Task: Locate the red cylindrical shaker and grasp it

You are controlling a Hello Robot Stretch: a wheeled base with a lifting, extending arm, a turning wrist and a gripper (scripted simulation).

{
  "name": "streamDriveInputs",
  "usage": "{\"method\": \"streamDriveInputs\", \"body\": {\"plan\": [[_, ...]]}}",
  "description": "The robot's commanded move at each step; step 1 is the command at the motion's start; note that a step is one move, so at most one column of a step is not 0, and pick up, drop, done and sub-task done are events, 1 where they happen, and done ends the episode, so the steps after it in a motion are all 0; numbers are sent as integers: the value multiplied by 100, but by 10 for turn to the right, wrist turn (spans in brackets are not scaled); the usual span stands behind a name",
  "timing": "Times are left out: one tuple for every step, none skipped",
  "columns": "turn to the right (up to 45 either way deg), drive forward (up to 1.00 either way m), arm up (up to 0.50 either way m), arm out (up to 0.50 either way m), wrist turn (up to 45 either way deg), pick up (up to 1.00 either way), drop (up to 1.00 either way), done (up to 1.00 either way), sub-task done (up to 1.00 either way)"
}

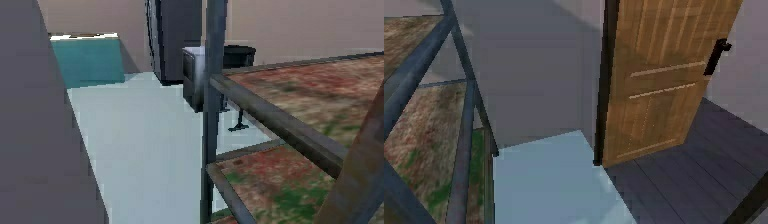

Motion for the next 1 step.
{"method": "streamDriveInputs", "body": {"plan": [[-30, 0, 0, 0, 0, 0, 0, 0, 0]]}}
